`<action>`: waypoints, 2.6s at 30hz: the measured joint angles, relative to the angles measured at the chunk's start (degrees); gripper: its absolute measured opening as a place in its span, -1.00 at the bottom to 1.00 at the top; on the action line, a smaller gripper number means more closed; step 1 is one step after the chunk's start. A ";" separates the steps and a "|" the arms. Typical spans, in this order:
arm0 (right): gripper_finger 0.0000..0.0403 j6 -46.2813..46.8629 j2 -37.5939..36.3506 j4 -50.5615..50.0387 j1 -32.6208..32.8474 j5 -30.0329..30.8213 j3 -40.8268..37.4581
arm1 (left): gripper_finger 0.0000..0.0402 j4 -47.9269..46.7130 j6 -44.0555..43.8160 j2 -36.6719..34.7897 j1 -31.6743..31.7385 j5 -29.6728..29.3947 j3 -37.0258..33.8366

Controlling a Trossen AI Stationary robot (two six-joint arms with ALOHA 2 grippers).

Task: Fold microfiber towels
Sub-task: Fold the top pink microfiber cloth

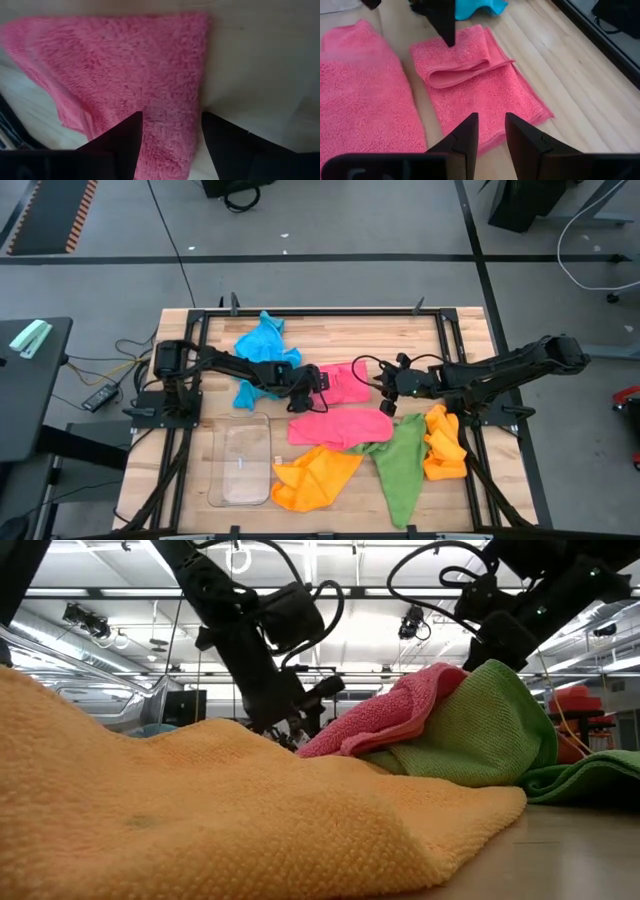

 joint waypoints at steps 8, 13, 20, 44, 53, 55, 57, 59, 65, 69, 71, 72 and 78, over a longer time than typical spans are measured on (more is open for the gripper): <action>-0.48 -0.20 0.00 0.55 -0.02 0.01 0.00 | 0.02 1.77 2.80 1.08 0.66 2.74 0.12; -0.48 -0.20 0.00 0.75 -0.02 0.02 0.00 | -0.02 5.01 3.62 3.24 0.47 3.19 0.24; -0.48 0.31 0.00 0.94 -0.02 0.00 -0.04 | -0.22 6.42 0.04 4.02 0.40 3.69 0.19; -0.48 -0.20 0.66 12.48 -0.02 -0.66 -5.79 | -0.95 -29.06 -12.01 1.45 -0.45 6.66 12.41; -0.48 -0.90 4.90 15.93 -0.02 -0.76 -5.77 | -0.96 -51.72 -20.47 1.30 -1.40 6.48 22.58; -0.48 -1.63 6.62 18.79 -0.02 -1.19 -5.77 | -0.95 -53.63 -20.81 1.23 -1.70 6.67 23.62; -0.48 -2.48 7.97 20.32 -0.02 -1.83 -5.77 | -0.92 -55.70 -20.79 1.29 -1.78 6.88 24.60; -0.48 -3.30 9.63 22.63 -0.02 -2.48 -5.64 | -0.93 -56.87 -20.83 1.22 -2.07 7.22 25.14; -0.48 -4.05 10.99 23.56 -0.38 -2.55 -5.58 | -0.95 -56.81 -20.29 1.37 -2.44 8.51 25.66; -0.48 -4.51 10.29 24.26 -0.57 -2.64 -5.54 | -0.92 -54.84 -19.41 1.97 -2.42 9.13 25.66; -0.48 -4.78 9.99 23.99 -0.55 -2.80 -5.55 | -0.95 -54.99 -18.46 2.05 -2.42 9.13 25.66; -0.48 -5.00 10.01 24.19 -0.55 -2.86 -5.55 | -0.96 -54.81 -18.22 2.19 -2.40 9.11 25.79; -0.48 -6.02 10.01 24.45 -1.51 -2.91 -5.55 | -0.96 -55.98 -17.38 3.92 -2.39 9.72 28.13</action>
